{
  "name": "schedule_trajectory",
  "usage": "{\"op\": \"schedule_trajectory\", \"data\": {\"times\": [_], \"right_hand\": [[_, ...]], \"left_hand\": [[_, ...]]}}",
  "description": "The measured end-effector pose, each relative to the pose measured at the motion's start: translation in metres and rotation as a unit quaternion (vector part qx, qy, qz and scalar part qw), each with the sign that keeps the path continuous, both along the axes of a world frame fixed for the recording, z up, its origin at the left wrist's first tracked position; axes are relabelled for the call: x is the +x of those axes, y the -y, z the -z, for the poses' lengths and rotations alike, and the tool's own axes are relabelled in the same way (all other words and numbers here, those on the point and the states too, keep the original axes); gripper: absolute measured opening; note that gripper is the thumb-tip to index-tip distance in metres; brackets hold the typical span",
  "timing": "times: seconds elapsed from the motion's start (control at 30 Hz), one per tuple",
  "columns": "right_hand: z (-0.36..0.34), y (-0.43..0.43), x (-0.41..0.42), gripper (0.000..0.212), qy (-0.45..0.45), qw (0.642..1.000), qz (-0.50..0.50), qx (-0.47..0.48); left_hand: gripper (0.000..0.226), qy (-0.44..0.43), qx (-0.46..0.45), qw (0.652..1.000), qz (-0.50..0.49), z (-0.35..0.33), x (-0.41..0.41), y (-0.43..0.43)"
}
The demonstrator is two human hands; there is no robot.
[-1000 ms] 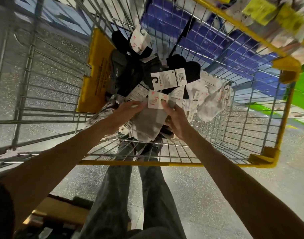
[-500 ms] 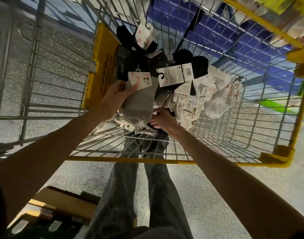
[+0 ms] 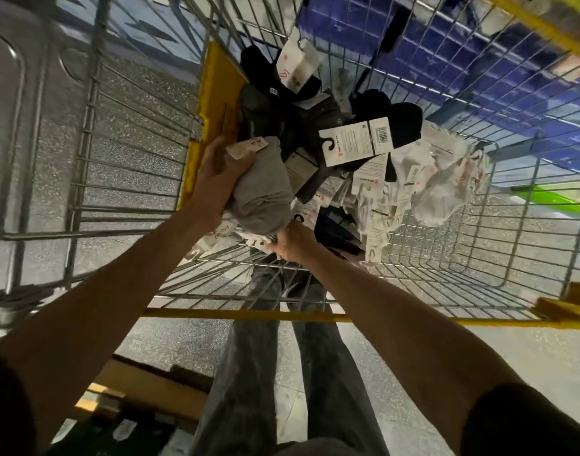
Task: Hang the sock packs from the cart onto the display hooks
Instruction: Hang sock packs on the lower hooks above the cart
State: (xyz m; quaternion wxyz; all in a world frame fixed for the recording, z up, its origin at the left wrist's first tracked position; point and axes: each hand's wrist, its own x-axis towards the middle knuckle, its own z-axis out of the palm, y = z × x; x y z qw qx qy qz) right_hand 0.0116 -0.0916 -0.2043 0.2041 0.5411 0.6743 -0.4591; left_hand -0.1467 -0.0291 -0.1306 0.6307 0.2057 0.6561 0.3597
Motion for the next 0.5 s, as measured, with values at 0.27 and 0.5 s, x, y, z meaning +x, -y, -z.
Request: {"op": "schedule_trajectory", "data": {"times": [0.27,0.5], "right_hand": [[-0.018,-0.01,0.027,0.034,-0.022,0.999,0.034,0.034],[-0.073,-0.022,0.126,0.027,-0.221,0.828,0.508,-0.085]], "left_hand": [[0.062,-0.098,0.122,0.974,0.164,-0.008,-0.006,-0.003],[0.025,-0.27,0.112,0.94,0.176,-0.001,0.008,0.004]]}}
